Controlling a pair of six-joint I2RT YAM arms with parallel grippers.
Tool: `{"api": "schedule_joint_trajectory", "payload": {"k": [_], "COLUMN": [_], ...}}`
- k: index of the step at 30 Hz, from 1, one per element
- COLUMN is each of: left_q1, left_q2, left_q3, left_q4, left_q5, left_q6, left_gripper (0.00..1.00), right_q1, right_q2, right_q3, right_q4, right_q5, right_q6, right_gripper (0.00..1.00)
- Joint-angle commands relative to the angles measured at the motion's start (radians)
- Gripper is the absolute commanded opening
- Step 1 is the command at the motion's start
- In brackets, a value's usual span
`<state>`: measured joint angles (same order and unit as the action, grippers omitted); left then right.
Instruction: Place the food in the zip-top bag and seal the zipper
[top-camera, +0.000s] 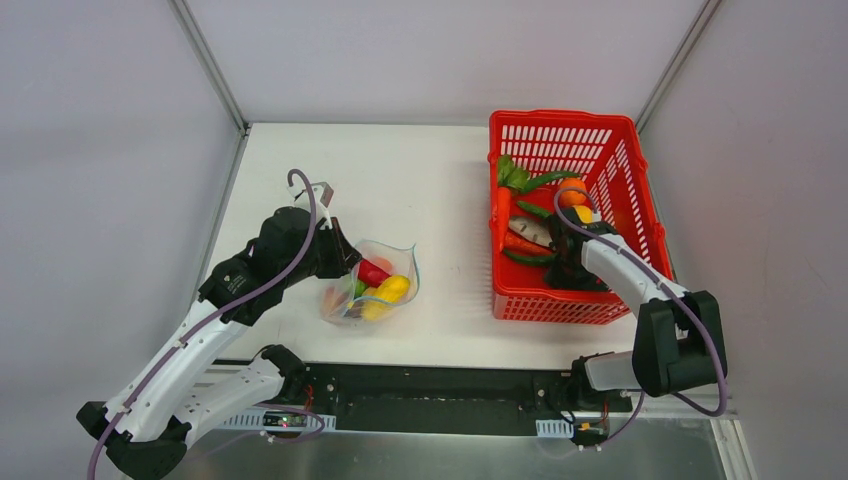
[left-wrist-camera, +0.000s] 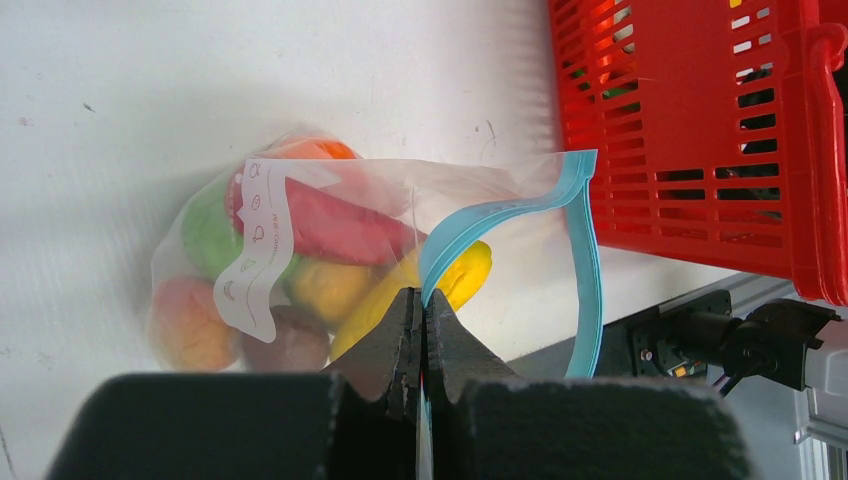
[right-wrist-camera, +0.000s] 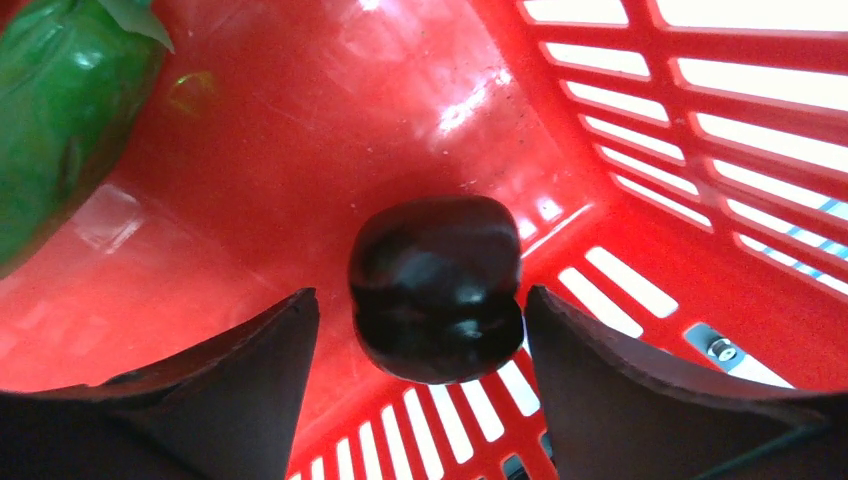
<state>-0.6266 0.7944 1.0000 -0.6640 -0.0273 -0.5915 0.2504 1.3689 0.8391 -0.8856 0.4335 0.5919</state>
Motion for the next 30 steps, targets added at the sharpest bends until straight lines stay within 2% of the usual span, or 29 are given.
{"api": "schedule_joint_trajectory", "payload": {"k": [1,8,22,30], "left_q1": [0.010,0.010,0.010,0.010], "left_q2": [-0.012,-0.003,-0.003,0.016], "left_q3": [0.003,0.005,0.008,0.020], "left_q4": [0.018,0.020,0.018,0.019], "left_q5": [-0.006,0.003,0.001,0.011], "left_q6": [-0.003,-0.007,-0.014,-0.014], "left_gripper": [0.00,0.00,0.00,0.00], "right_q1": [-0.004,-0.004,-0.004,-0.002], "right_q2": [-0.019,-0.118,-0.382,-0.478], "right_q3": [0.007,0.045,0.195,0.238], "right_q4": [0.014,0.052,0.160,0.307], "right_q5": [-0.028,-0.076,-0.416,-0.739], "right_q6": [0.007,-0.032,-0.050,0.017], "right_gripper": [0.71,0.44,0.40,0.40]}}
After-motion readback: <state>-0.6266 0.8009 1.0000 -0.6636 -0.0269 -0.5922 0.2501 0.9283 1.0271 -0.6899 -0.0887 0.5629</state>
